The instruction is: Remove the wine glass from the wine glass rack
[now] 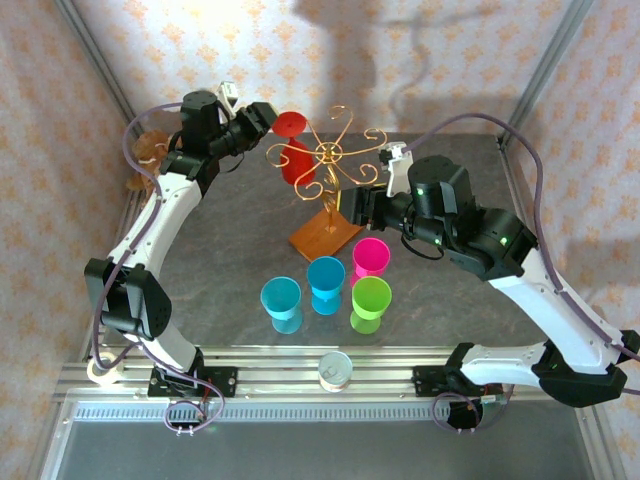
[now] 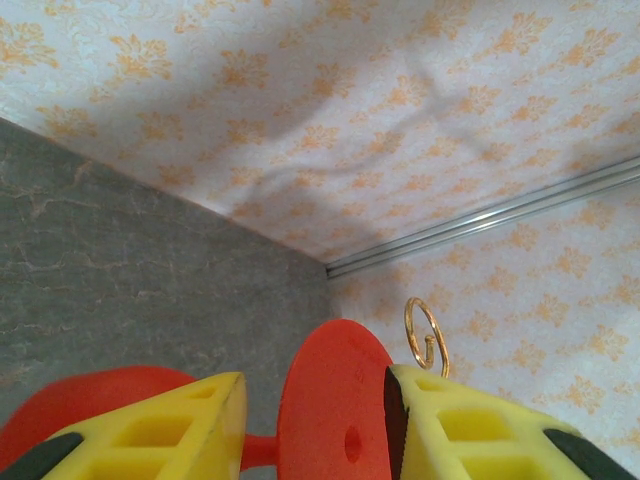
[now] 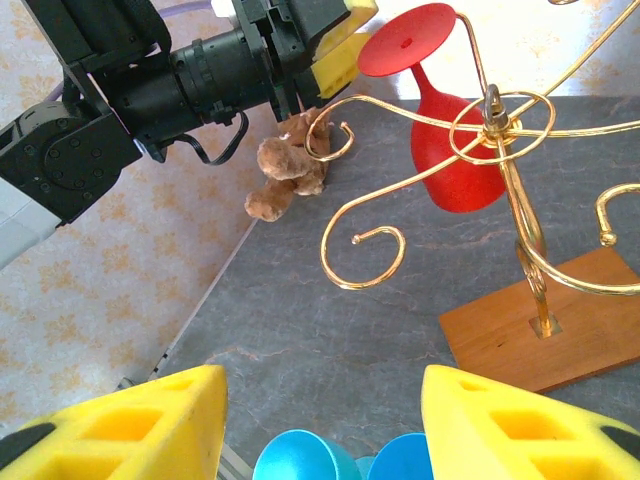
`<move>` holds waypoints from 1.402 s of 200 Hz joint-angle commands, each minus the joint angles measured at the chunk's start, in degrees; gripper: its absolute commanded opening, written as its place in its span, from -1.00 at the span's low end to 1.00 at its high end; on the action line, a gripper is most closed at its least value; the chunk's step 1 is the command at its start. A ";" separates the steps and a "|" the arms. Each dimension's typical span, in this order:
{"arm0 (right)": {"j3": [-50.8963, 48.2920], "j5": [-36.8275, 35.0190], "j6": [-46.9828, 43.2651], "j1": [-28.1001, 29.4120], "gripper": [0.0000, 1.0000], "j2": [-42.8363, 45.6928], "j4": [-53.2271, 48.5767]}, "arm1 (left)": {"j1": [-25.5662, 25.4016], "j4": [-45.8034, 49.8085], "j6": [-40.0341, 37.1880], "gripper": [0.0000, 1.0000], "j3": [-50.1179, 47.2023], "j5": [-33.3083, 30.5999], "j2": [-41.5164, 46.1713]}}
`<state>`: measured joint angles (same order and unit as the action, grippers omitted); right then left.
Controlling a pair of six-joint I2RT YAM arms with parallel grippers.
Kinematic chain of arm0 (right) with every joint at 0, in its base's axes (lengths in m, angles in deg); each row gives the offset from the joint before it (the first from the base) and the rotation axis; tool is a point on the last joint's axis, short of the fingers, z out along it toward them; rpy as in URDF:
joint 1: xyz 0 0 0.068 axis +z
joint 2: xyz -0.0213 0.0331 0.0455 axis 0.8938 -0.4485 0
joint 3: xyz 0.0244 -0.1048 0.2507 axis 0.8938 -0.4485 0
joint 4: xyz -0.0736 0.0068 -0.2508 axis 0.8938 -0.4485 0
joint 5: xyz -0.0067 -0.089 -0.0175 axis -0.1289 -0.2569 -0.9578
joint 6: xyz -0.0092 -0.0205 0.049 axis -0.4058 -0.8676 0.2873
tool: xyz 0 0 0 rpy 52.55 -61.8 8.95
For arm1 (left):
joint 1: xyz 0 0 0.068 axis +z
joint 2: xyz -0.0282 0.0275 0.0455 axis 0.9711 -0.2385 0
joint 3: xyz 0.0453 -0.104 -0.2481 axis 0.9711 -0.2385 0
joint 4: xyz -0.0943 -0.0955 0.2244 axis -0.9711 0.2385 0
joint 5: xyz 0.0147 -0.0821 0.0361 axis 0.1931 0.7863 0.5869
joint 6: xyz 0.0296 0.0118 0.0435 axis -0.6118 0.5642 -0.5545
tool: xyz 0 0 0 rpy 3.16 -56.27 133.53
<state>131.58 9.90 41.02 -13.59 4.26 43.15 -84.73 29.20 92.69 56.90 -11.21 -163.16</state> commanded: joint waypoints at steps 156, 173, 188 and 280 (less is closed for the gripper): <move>-0.54 -1.16 0.27 -0.28 0.09 0.95 1.64 | -1.38 -0.61 -0.38 -0.30 -0.21 1.25 -0.67; -0.52 -1.12 0.22 -0.28 0.09 0.95 1.59 | -1.40 -0.68 -0.28 -0.32 -0.30 1.25 -0.71; -0.52 -1.15 0.30 -0.32 0.09 0.99 1.50 | -1.37 -1.11 0.02 -0.34 -0.46 1.52 -0.81; -0.35 -1.09 0.27 -0.31 0.09 0.77 1.31 | -1.35 -3.00 1.55 -0.60 -1.44 1.95 -0.94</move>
<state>131.47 9.87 41.02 -13.59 4.26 43.17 -85.96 28.58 93.79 56.14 -10.79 -163.18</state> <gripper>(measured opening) 0.544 0.228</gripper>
